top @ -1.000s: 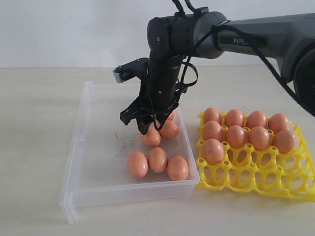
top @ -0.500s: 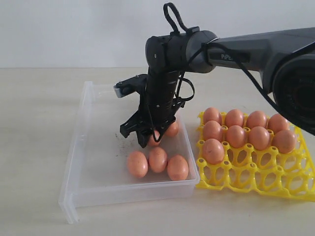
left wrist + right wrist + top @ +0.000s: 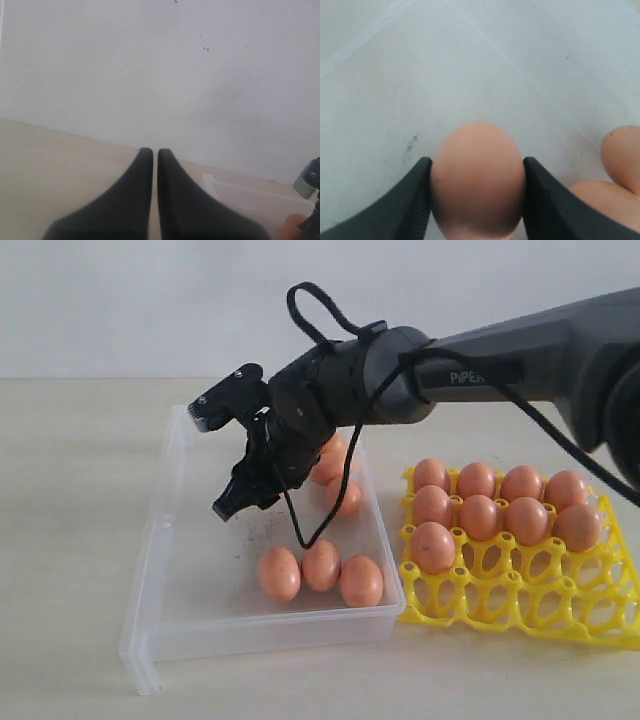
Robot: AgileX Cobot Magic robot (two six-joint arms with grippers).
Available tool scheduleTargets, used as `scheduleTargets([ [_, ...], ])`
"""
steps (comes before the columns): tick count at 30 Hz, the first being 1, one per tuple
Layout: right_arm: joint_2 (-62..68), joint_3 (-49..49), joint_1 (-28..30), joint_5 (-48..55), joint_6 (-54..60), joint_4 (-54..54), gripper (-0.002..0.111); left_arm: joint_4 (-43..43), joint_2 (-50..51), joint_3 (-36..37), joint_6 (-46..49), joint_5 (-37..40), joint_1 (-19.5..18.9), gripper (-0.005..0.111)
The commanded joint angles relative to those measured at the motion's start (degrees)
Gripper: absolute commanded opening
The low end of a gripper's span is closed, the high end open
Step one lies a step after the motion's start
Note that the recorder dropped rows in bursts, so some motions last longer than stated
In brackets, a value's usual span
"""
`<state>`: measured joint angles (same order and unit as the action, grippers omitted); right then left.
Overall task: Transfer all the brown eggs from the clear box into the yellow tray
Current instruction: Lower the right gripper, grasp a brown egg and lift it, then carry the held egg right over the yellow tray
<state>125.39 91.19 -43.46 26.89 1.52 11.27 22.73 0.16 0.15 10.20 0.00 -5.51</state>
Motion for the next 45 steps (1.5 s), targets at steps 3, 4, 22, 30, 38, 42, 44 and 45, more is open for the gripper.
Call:
scheduleTargets([
  [3,-10.28,-13.58,-4.12,-5.15,-14.33,24.85,0.0,0.19,-0.16,-0.15,0.43,0.0,0.27,0.004],
  [4,-11.63,-15.4,-4.54,-5.01,-17.38,28.56,0.0,0.19,-0.16,-0.15,0.43,0.0,0.27,0.004],
  [22,-26.39,-45.74,-10.02,43.07,-70.64,80.81,0.0,0.19,-0.16,-0.15,0.43,0.0,0.27,0.004],
  [30,-30.46,-62.43,-8.35,35.65,-121.55,88.67,0.0,0.19,-0.16,-0.15,0.43,0.0,0.27,0.004],
  [38,-33.91,-65.81,-7.37,12.0,-111.4,88.67,0.0,0.19,-0.16,-0.15,0.43,0.0,0.27,0.004],
  [42,-35.11,-65.81,-7.37,-4.99,-97.24,88.67,0.0,0.19,-0.16,-0.15,0.43,0.0,0.27,0.004],
  [44,-35.73,-65.81,-7.37,-10.34,-92.94,88.67,0.0,0.19,-0.16,-0.15,0.43,0.0,0.27,0.004],
  [45,-36.19,-65.81,-7.37,-13.61,-91.01,88.67,0.0,0.19,-0.16,-0.15,0.43,0.0,0.27,0.004],
])
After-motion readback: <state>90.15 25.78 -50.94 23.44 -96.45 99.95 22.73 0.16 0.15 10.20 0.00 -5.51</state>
